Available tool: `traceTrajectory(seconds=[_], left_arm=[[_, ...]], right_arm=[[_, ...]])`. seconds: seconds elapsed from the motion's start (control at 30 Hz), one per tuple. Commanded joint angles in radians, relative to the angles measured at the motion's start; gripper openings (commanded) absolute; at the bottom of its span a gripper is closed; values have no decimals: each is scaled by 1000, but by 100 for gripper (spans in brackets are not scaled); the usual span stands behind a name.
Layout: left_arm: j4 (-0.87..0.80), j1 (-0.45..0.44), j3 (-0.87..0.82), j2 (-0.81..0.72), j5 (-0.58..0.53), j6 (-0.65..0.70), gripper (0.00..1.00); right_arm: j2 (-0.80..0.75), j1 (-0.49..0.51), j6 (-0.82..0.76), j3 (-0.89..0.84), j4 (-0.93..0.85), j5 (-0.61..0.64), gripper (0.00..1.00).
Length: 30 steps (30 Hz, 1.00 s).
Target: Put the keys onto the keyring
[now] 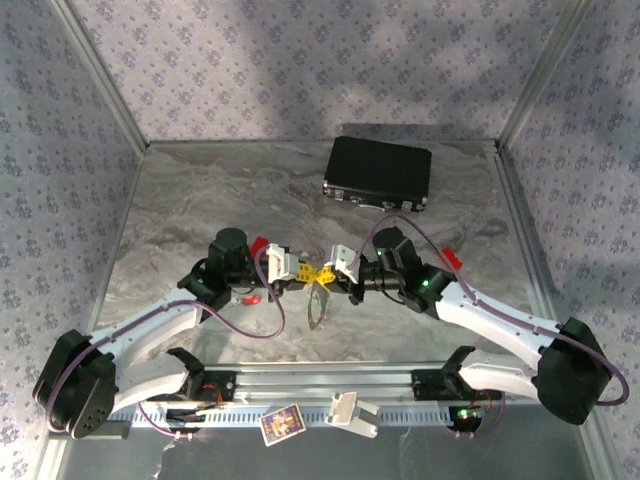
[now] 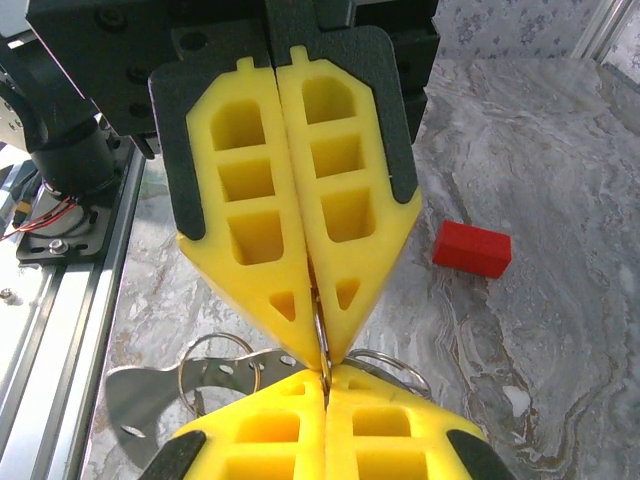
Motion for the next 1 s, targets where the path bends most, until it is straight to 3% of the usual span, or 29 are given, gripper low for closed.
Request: traceTrajectory(seconds=[0.0,0.1,0.33,0.43,0.57,0.77,0.97], left_arm=[[3,-2,3,-26,-24,11,0],[54,0,-13,-26,-17,-28,0],[122,-3,-50,-9,24,-94,0],[132,-3,-58,-8,34,-100,0],[124,-3,-54,13,48,-102,0],[37,1,-69,5,-5,-42,19],[-1,15,-81,-47,-37,-48,29]], right_arm=[[0,12,-11,29,6,-19,1],[15,6,-4,17,18,-35,13],[49,2,30,0,80,-77,14],[51,0,32,-6,92,-92,12],[60,-1,35,-16,124,-103,0],[78,-16,28,-49,131,-86,0],[96,-19,26,-57,130,-80,0]])
